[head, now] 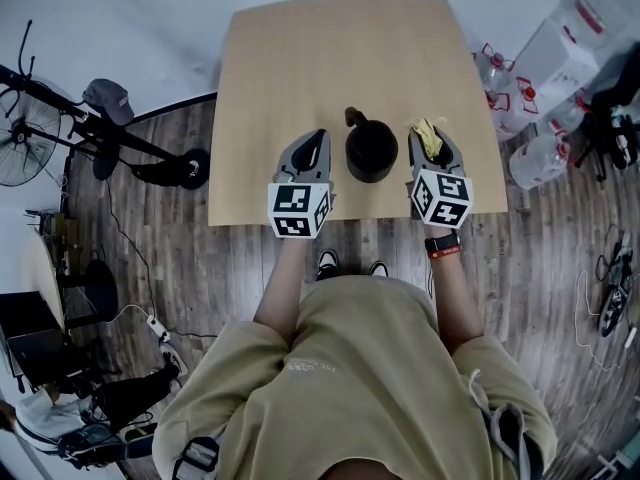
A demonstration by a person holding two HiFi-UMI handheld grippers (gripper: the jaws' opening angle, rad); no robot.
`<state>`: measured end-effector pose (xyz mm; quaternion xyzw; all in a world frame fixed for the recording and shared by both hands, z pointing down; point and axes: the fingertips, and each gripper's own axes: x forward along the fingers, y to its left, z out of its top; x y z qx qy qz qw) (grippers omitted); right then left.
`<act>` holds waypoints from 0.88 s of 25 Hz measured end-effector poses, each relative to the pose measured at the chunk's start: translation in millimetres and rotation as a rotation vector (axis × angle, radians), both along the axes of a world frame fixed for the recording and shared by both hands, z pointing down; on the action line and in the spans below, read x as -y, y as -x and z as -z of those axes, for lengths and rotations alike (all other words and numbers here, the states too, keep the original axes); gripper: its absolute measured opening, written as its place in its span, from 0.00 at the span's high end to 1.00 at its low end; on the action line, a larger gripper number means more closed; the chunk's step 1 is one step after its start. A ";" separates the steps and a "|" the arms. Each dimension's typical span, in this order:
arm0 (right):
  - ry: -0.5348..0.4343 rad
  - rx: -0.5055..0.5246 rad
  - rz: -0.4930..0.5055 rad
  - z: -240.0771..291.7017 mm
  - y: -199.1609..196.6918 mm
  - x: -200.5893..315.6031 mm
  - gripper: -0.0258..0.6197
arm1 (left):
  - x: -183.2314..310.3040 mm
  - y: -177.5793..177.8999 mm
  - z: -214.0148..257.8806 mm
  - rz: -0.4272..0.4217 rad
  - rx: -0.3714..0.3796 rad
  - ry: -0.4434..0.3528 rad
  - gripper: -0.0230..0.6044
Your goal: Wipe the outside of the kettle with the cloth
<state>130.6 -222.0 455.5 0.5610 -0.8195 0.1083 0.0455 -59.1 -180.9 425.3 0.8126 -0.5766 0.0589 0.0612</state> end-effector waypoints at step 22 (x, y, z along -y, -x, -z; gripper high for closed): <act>-0.102 -0.082 0.025 36.3 20.3 -17.7 0.71 | 2.9 -6.8 15.3 -0.042 0.016 -0.076 0.92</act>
